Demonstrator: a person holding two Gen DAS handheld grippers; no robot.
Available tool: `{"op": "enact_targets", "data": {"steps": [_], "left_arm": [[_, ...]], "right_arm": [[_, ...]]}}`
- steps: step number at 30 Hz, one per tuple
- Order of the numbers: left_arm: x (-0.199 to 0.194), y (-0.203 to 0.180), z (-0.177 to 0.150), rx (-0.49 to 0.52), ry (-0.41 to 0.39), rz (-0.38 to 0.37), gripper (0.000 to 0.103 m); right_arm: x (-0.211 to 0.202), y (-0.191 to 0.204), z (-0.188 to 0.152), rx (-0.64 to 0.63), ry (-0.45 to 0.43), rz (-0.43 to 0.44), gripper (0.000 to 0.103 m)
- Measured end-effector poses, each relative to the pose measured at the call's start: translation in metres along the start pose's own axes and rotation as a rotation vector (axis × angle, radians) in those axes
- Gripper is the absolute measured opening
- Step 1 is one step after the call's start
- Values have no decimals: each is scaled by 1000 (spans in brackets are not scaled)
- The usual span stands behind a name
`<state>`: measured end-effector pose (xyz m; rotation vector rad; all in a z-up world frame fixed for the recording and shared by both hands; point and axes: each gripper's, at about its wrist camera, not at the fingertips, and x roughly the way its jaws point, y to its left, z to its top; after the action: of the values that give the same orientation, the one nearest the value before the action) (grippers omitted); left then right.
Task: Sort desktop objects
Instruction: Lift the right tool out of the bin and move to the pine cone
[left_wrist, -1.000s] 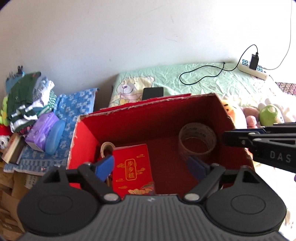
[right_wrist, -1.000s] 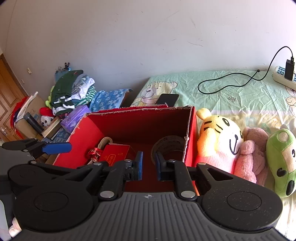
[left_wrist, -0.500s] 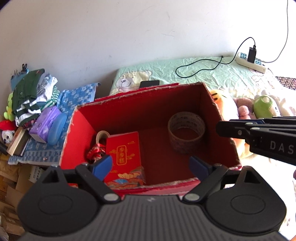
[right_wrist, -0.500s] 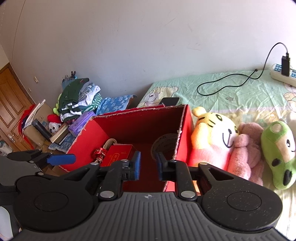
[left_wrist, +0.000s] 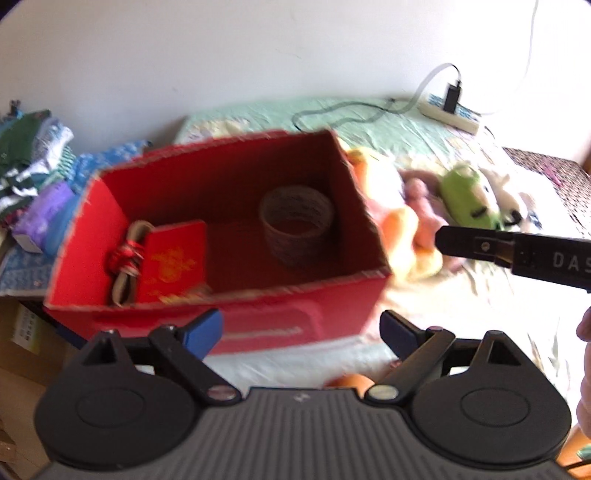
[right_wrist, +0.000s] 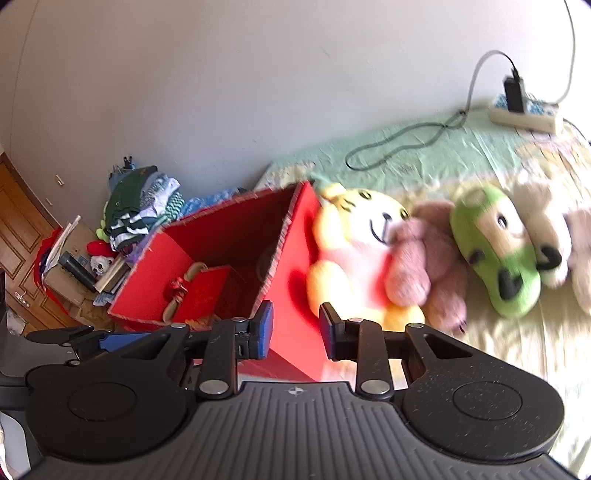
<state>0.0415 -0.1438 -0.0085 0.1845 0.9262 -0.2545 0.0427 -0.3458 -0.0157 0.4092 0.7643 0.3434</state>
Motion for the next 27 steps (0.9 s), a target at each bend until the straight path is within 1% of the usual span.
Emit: {"op": "enact_targets", "data": {"steps": [3, 8, 11, 14, 18, 24, 25, 27], "left_arm": [[6, -17, -10, 34, 17, -24, 92], [18, -45, -30, 118, 18, -133, 92], [28, -54, -38, 151, 31, -158, 92], [35, -57, -39, 144, 45, -168, 92], [45, -61, -39, 114, 68, -202, 92], [55, -70, -44, 124, 95, -244, 93], [57, -71, -44, 122, 100, -255, 94], [60, -71, -43, 104, 117, -292, 99]], "right_arm": [[0, -14, -11, 38, 37, -3, 30], [-2, -42, -28, 156, 97, 10, 32], [-4, -52, -37, 209, 129, 28, 32], [-4, -58, -44, 227, 152, 35, 32], [-1, -63, -50, 246, 182, 55, 32], [2, -72, -55, 276, 210, 76, 32], [4, -73, -56, 283, 217, 81, 32], [7, -75, -57, 292, 229, 90, 32]]}}
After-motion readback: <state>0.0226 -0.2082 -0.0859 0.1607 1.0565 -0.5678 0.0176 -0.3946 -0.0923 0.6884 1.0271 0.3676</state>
